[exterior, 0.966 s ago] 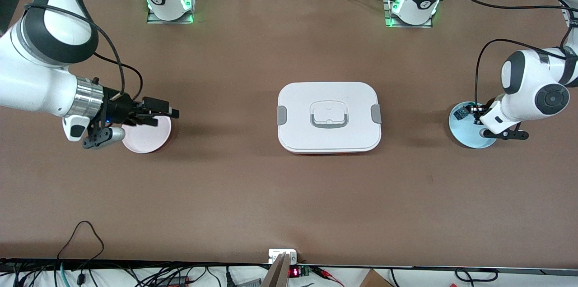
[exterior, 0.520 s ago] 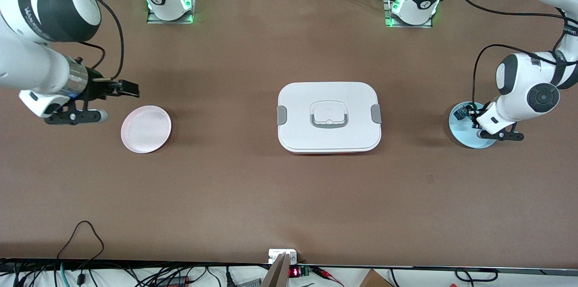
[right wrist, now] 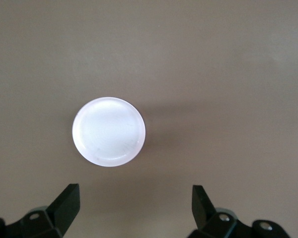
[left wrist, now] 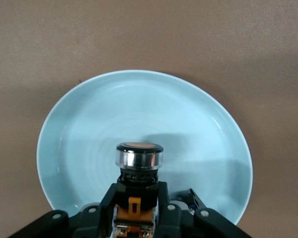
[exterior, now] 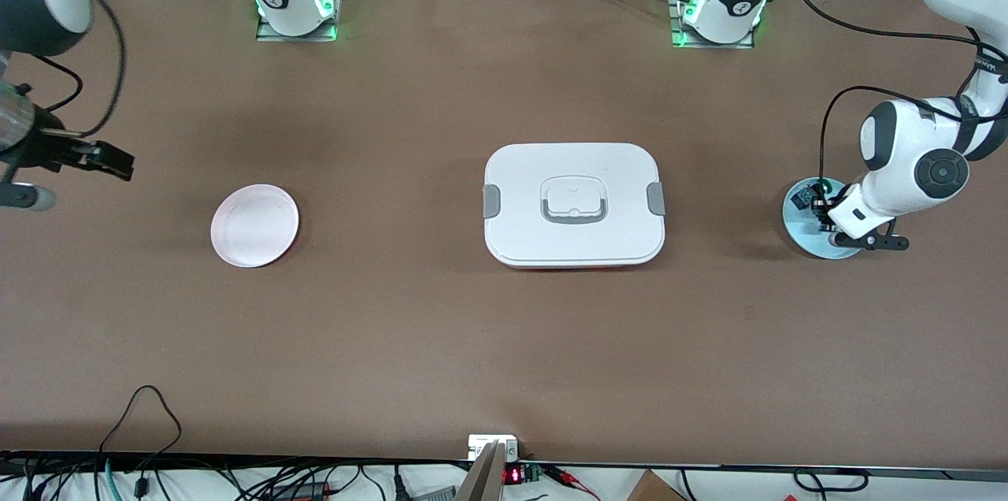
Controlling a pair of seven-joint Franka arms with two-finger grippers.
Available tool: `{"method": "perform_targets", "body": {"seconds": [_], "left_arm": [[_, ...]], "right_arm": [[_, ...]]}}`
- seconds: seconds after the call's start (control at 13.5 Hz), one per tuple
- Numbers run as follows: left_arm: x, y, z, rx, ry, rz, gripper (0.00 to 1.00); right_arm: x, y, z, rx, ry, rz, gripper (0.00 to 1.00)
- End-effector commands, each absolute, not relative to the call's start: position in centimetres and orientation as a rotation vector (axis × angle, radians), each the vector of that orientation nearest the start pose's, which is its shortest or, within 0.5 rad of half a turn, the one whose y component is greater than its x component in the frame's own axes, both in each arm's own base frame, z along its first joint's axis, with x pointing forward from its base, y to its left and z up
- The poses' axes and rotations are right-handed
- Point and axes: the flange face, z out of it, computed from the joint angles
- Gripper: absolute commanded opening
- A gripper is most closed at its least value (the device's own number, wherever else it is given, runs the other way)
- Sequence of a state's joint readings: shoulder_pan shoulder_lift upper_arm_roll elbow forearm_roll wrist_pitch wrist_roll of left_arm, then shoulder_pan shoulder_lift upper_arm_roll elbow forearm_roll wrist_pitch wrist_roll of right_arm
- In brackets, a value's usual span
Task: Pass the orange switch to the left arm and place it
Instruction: 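Lower the switch onto the blue plate while the right gripper returns to rest, then open the left gripper to release the switch on the blue plate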
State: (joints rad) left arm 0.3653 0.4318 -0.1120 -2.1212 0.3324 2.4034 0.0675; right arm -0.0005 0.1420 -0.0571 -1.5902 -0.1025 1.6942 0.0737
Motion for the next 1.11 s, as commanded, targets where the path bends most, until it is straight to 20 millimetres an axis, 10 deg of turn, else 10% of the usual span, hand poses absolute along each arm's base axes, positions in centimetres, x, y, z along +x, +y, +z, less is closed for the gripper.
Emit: {"method": "perform_targets", "body": {"seconds": [0.0, 0.3, 0.67, 1.04], "left_arm": [[54.7, 15.1, 19.5, -2.993, 0.104, 0.197, 0.04], [54.3, 16.6, 19.5, -3.015, 0.023, 0.190, 0.17], [55.1, 17.3, 21.0, -3.011, 0.023, 0.154, 1.00], [59.7, 17.0, 29.7, -3.026, -0.063, 0.198, 1.00]], "right_arm": [[60.0, -4.8, 55.0, -3.198, 0.230, 0.041, 1.00], [57.0, -5.4, 53.7, -3.193, 0.191, 0.002, 1.00], [56.9, -5.2, 56.6, -3.185, 0.117, 0.011, 1.00], [57.1, -4.9, 57.6, -3.183, 0.099, -0.014, 1.00]]}}
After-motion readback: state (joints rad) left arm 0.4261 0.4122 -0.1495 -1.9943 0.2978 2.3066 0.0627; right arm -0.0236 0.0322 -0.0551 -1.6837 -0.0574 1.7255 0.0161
